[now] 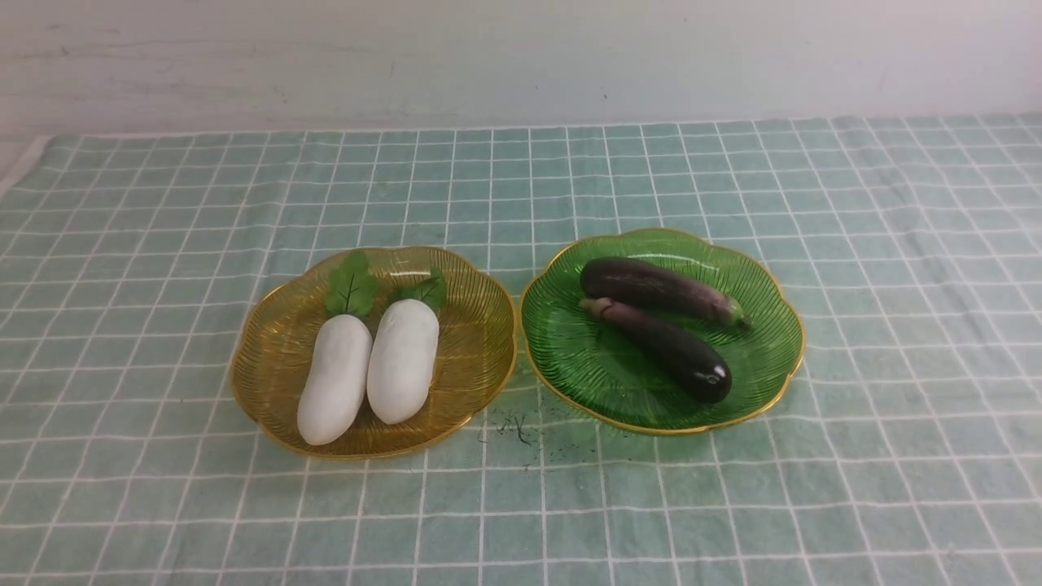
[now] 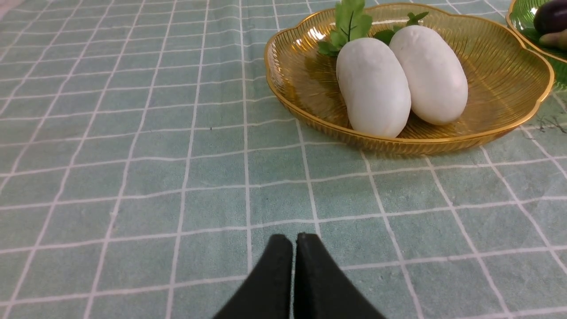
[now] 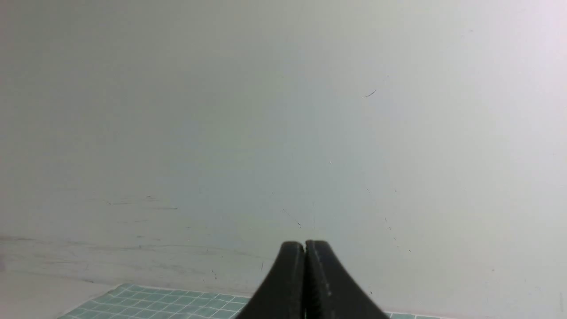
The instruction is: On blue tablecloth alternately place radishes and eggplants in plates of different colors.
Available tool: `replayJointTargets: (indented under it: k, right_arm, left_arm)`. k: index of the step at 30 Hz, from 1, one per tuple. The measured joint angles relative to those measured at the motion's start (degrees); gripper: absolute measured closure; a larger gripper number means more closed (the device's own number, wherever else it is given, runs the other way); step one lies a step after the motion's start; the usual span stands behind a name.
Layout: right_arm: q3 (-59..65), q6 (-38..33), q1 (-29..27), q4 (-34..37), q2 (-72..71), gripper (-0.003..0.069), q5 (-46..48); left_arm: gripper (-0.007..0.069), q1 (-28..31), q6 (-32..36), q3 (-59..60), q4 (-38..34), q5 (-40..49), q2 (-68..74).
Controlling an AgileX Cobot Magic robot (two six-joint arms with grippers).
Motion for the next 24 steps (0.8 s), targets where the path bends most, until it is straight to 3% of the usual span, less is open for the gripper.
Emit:
replayJointTargets:
  k: [9,11,13,16,19,24]
  right_arm:
    - [0.0,-1.2,0.0,0.0,0.0,0.0674,0.0]
    - [0.0,-2.4,0.0,3.0,0.0,0.0674,0.1]
    - [0.0,-8.9,0.0,13.2,0.0,0.0674,-0.2]
    - [0.0,-24.9,0.0,30.5,0.0,0.0674,-4.1]
    - [0.0,-38.6,0.0,42.2,0.0,0.0674,-7.2]
    - [0.0,-51.7,0.0,52.9,0.0,0.0674,-8.8]
  left_arm:
    - [0.0632,0.0,0.0,0.0,0.0,0.0,0.0]
    - [0.0632,0.0,0.0,0.0,0.0,0.0,0.0]
    - [0.0632,0.0,0.0,0.0,0.0,0.0,0.0]
    - [0.0632,0.0,0.0,0.0,0.0,0.0,0.0]
    - [0.0632,0.0,0.0,0.0,0.0,0.0,0.0]
    - [0.0632,0.0,0.0,0.0,0.1,0.0,0.0]
